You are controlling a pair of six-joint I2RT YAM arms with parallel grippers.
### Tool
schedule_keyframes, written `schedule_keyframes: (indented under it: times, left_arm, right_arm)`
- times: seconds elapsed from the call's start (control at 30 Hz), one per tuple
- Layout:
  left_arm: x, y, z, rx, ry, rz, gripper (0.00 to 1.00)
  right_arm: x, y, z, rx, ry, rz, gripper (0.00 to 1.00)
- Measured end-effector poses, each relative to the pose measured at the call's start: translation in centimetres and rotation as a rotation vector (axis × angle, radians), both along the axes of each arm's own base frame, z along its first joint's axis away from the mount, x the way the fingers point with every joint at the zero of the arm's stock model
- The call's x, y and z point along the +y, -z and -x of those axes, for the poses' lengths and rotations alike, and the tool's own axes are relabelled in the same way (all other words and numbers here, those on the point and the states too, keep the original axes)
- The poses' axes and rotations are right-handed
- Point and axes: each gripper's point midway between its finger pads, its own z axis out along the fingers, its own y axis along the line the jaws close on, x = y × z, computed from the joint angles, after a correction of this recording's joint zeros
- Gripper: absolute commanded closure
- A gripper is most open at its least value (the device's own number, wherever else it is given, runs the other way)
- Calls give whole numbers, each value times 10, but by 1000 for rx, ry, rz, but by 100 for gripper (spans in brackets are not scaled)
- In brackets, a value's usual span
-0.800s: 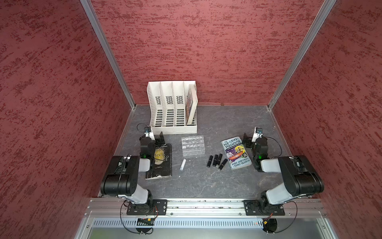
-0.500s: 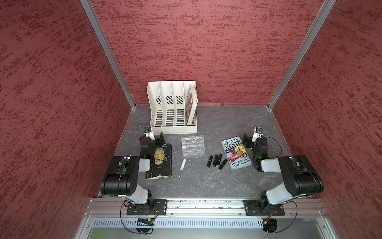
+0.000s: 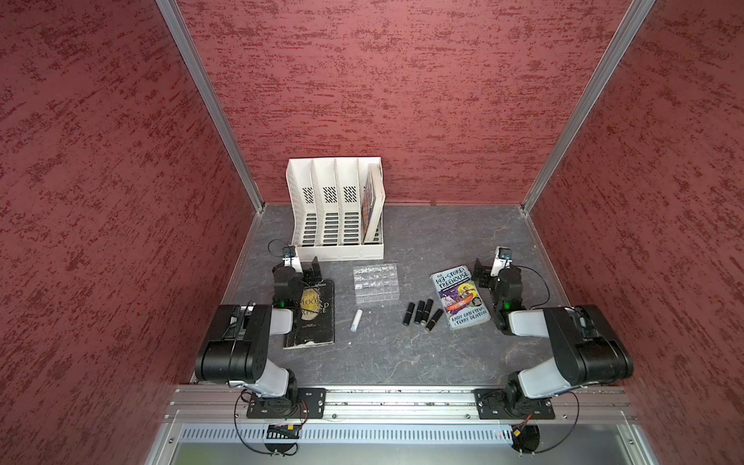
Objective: Arrange the lipsticks in the organizer
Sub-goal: Pick up the lipstick at the center of the board.
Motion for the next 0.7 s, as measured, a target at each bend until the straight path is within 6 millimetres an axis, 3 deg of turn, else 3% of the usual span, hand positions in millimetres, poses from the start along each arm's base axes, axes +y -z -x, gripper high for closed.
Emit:
schedule_keyframes:
  times: [0.03, 0.23, 0.33, 0.4, 0.5, 0.63, 0.7]
  left_arm:
    - [-3, -5, 1, -1, 0, -12, 0]
    - [-28, -92, 6, -100, -81, -63, 0]
    - [-31, -129, 21, -134, -130, -36, 0]
    - [-21, -145, 33, -134, -185, 25, 0]
    - [-1, -154, 53, -103, -258, 176, 0]
    - [17, -145, 72, -41, -246, 331, 0]
    - [5, -135, 75, 18, -191, 367, 2]
  right_arm:
    - [1, -9, 0, 1, 9, 6, 1]
    - [14, -144, -26, -46, 119, -151, 1]
    - [29, -183, -21, -42, 60, -290, 1]
    - [41, -182, -10, -4, -23, -384, 5]
    - [58, -160, 3, 101, -84, -504, 10]
    - [103, -120, 25, 303, -123, -583, 13]
    - [135, -102, 44, 402, -153, -604, 14]
